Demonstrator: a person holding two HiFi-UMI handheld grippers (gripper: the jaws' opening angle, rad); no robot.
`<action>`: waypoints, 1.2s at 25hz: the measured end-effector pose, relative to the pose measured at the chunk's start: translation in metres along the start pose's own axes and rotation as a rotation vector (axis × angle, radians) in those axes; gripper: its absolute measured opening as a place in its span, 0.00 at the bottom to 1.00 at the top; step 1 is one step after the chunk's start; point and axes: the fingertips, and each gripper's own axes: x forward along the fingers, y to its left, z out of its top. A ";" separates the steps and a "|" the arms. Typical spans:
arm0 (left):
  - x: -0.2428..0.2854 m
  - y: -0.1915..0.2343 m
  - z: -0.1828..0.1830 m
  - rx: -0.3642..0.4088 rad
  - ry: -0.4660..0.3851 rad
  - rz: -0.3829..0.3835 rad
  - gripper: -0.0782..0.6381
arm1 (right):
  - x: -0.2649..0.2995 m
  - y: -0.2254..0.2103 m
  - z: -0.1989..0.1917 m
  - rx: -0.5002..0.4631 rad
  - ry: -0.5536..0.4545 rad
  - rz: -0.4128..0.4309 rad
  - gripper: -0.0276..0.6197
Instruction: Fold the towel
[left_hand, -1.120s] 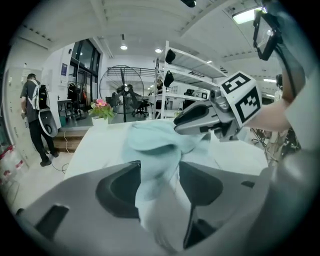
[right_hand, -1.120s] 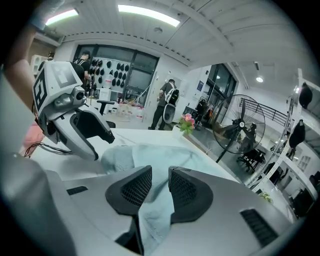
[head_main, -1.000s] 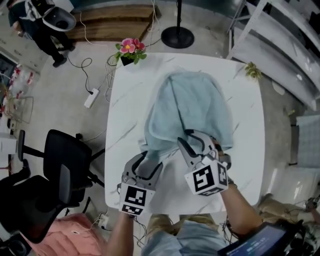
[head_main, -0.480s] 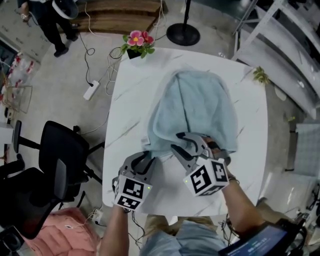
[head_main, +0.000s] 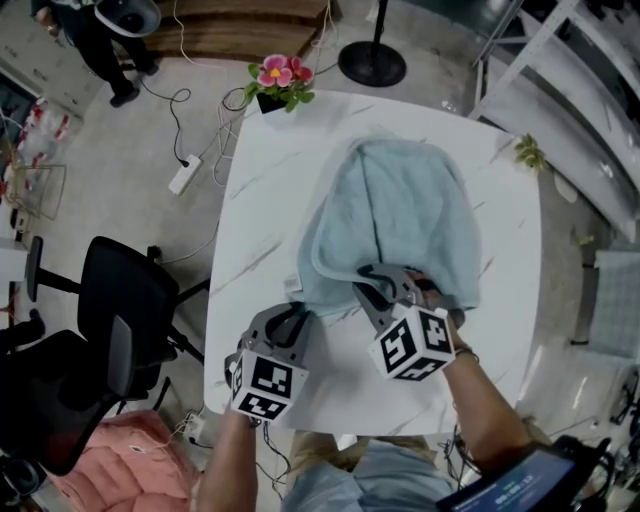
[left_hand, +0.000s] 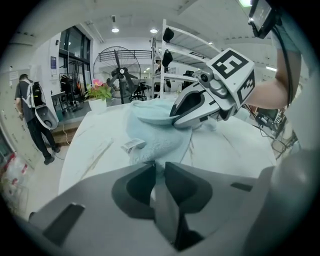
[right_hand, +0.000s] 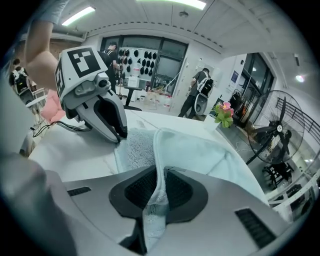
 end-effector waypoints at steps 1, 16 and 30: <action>0.000 0.002 0.000 -0.002 0.002 0.008 0.18 | -0.001 -0.001 0.001 0.017 -0.009 0.002 0.14; -0.076 -0.023 0.046 -0.293 -0.170 -0.202 0.13 | -0.058 -0.053 0.066 0.314 -0.210 -0.098 0.10; -0.205 -0.015 0.059 -0.678 -0.484 -0.301 0.13 | -0.048 -0.030 0.221 0.197 -0.348 -0.055 0.10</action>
